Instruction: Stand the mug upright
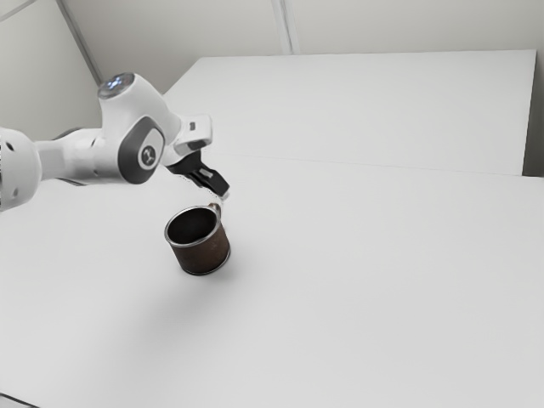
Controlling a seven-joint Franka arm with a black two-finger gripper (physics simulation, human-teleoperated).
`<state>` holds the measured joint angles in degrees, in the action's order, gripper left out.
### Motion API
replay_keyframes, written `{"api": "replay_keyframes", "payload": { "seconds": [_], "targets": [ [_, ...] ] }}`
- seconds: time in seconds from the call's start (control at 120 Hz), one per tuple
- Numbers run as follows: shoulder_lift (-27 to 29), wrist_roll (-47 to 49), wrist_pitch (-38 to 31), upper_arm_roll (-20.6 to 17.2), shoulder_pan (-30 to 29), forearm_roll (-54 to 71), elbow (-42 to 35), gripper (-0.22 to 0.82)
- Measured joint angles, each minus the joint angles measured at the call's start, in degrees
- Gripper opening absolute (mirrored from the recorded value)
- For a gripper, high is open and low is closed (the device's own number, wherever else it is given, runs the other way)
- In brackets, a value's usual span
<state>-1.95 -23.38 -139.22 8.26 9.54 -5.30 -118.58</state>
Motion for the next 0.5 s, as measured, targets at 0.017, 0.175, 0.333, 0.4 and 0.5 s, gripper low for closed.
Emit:
{"api": "replay_keyframes", "payload": {
  "seconds": [0.017, 0.175, 0.333, 0.4, 0.5],
  "targets": [
    [-0.9, 0.0, 1.4, 0.1, 0.0, 0.0, 2.3, 0.50],
    [-4.2, 0.3, 14.5, -1.8, -3.6, 0.2, 15.3, 0.54],
    [-2.3, 2.0, 27.0, -3.9, -6.8, 0.7, 21.7, 0.57],
    [-2.8, 2.6, 31.6, -4.1, -6.9, 1.2, 25.5, 0.57],
    [-3.2, 3.3, 36.9, -3.8, -6.4, 1.5, 28.5, 0.58]
  ]
}}
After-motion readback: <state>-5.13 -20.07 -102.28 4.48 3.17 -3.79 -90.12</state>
